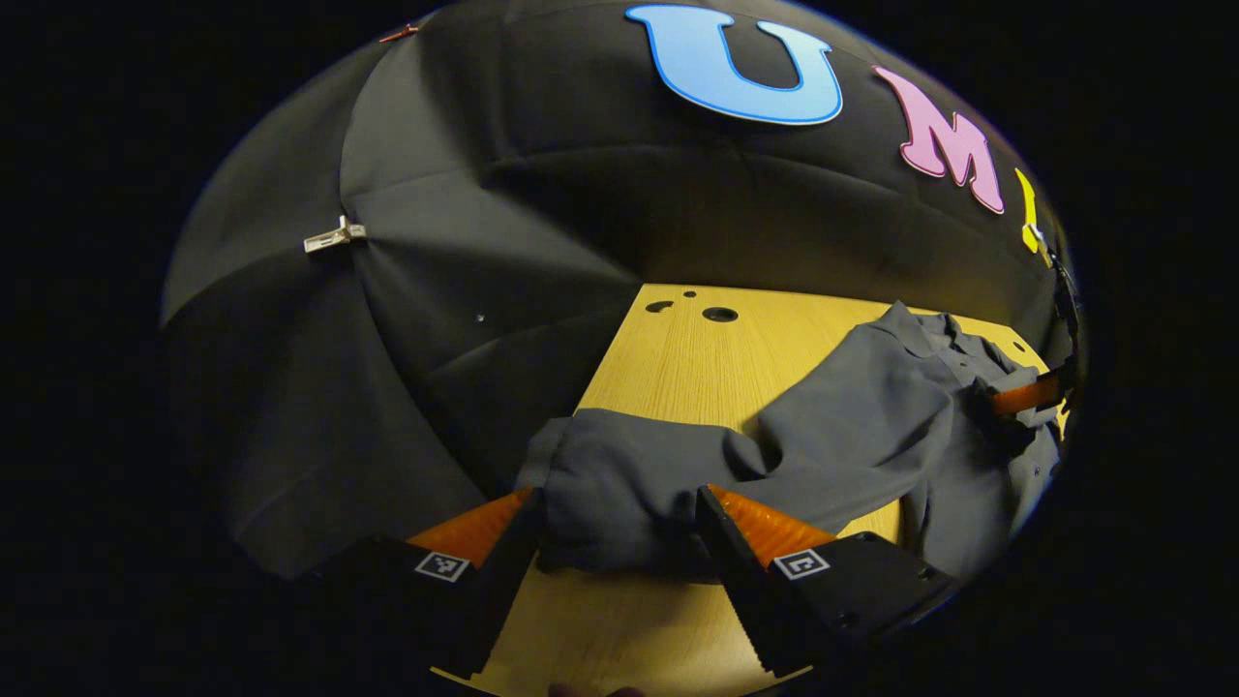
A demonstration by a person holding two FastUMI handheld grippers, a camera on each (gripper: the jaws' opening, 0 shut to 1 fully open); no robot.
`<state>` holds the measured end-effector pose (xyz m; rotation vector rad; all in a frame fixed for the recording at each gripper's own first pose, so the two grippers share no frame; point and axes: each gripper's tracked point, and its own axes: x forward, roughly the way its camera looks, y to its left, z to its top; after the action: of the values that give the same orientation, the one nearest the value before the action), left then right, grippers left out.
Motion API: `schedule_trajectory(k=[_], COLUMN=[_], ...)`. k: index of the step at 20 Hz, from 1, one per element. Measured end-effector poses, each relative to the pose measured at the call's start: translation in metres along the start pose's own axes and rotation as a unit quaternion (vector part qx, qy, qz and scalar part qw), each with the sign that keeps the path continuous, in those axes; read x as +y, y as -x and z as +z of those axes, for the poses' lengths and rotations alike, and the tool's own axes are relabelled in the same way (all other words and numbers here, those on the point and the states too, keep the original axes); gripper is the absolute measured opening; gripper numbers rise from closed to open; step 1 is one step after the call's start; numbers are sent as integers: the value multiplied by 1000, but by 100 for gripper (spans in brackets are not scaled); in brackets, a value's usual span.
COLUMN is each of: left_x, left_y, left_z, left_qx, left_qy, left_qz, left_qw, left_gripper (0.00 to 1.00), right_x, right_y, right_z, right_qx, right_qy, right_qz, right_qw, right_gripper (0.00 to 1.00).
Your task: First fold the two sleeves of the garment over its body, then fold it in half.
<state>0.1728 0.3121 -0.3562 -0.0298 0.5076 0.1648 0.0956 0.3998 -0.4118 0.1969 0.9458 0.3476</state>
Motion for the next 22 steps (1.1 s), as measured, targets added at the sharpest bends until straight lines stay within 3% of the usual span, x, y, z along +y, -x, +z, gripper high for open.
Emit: schedule_trajectory(k=[1, 2, 8, 9, 11, 13, 17, 20, 22], left_x=[1, 2, -4, -3, -3, -17, -24, -26, -23], left_y=[-4, -8, -31, -35, -30, -30, -31, -20, -7], left_z=[-4, -5, -34, -26, -31, -31, -29, -12, 6], left_qx=[5, 10, 75, 60, 67, 70, 88, 78, 57], left_qy=[0, -1, -33, -30, -27, -22, -40, -15, -1], left_qz=[1, 3, 16, 14, 7, -25, -25, -20, -14], left_qw=[1000, 1000, 996, 998, 997, 997, 995, 997, 998], left_gripper=[98, 98, 98, 98, 99, 94, 10, 2, 6], right_x=[4, 5, -14, -21, -34, -47, -67, -85, -96], right_y=[7, 15, 67, 73, 86, 97, 121, 139, 148], right_z=[2, 4, -10, -15, -22, -28, -32, -33, -31], right_qx=[-3, -7, -10, -7, -3, -2, -10, -17, -25], right_qy=[-3, -4, 13, 12, 2, -8, -22, -24, -33], right_qz=[7, 8, -4, -7, -18, -27, -40, -49, -53], right_qw=[1000, 1000, 1000, 1000, 1000, 1000, 999, 998, 998], right_gripper=[53, 57, 57, 56, 57, 56, 57, 56, 56])
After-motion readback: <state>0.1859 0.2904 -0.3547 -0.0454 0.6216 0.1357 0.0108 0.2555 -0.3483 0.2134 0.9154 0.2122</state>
